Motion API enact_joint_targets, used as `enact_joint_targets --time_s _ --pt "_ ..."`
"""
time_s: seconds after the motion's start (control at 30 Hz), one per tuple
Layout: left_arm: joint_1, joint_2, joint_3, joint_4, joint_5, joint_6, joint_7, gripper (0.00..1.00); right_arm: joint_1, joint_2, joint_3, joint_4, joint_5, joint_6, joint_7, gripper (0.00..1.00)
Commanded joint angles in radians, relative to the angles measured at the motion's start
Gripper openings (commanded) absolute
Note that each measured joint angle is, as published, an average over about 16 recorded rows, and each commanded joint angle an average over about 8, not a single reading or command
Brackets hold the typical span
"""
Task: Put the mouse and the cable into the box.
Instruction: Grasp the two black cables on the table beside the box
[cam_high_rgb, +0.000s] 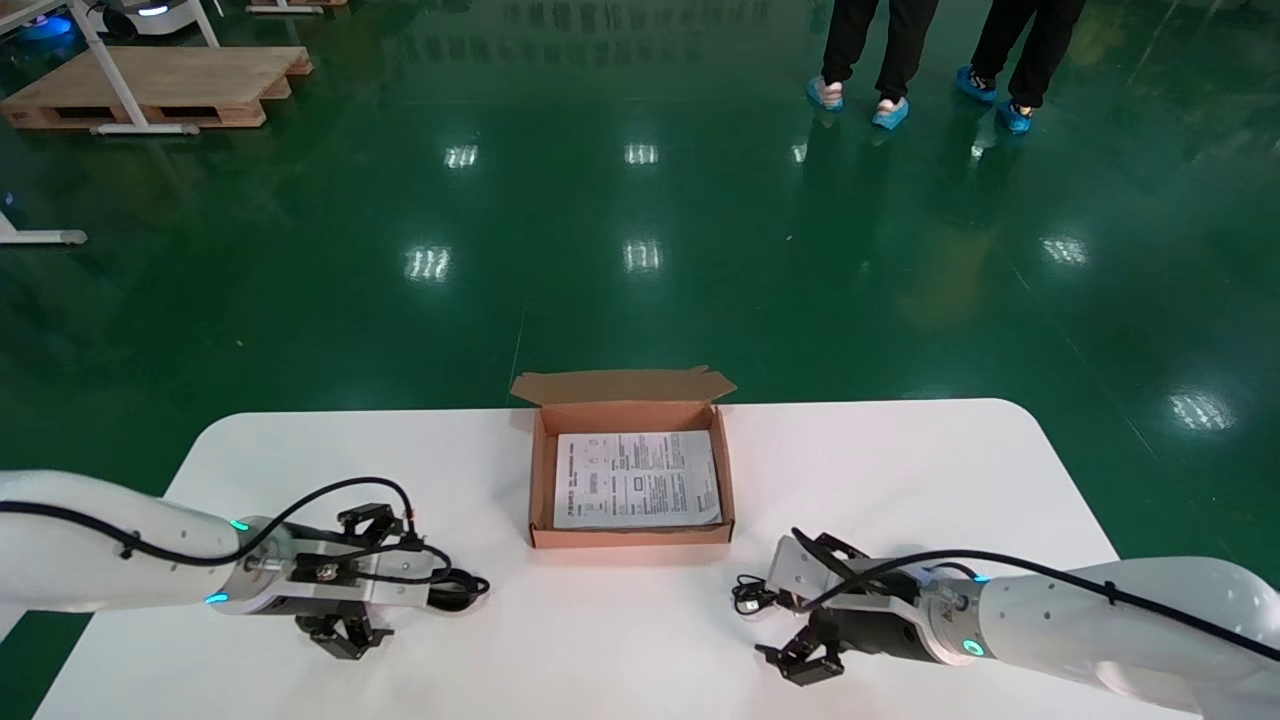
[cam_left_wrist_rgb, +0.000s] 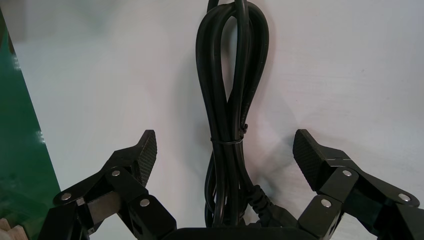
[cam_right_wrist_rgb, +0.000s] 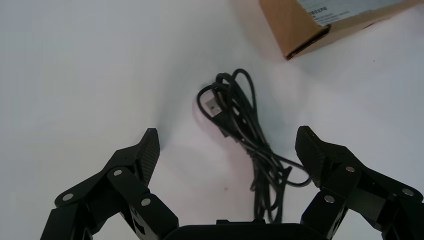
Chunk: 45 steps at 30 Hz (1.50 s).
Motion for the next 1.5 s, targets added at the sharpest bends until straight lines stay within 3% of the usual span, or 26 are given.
enact_joint_targets --time_s 0.03,0.1,0.13,0.17,0.37,0.4,0.43,1.5 --pt "0.000 0.000 0.000 0.000 0.000 0.000 0.000 1.00 0.015 -0.018 0.001 -0.048 0.002 0.011 -0.030 1.00" --pt "0.000 0.000 0.000 -0.001 0.000 0.000 -0.001 1.00 0.024 -0.031 0.003 -0.084 0.004 0.019 -0.047 1.00" --pt "0.000 0.000 0.000 -0.001 0.000 0.000 -0.001 0.93 0.030 -0.037 0.004 -0.103 0.005 0.024 -0.054 1.00" --pt "0.000 0.000 0.000 -0.001 0.000 0.000 -0.001 0.80 0.035 -0.042 0.005 -0.119 0.006 0.027 -0.059 0.93" --pt "0.000 0.000 0.000 -0.001 0.000 0.000 -0.001 0.05 0.051 -0.055 0.008 -0.163 0.008 0.041 -0.070 0.18" --pt "0.000 0.000 0.000 -0.001 0.000 0.000 -0.001 0.00 0.050 -0.055 0.009 -0.162 0.008 0.040 -0.070 0.06" --pt "0.000 0.000 0.000 -0.001 0.000 0.000 -0.001 0.00 0.049 -0.054 0.009 -0.159 0.009 0.040 -0.069 0.00" --pt "0.000 -0.001 0.000 -0.001 0.000 0.000 -0.001 0.00 0.035 -0.042 0.008 -0.121 0.012 0.027 -0.060 0.00"
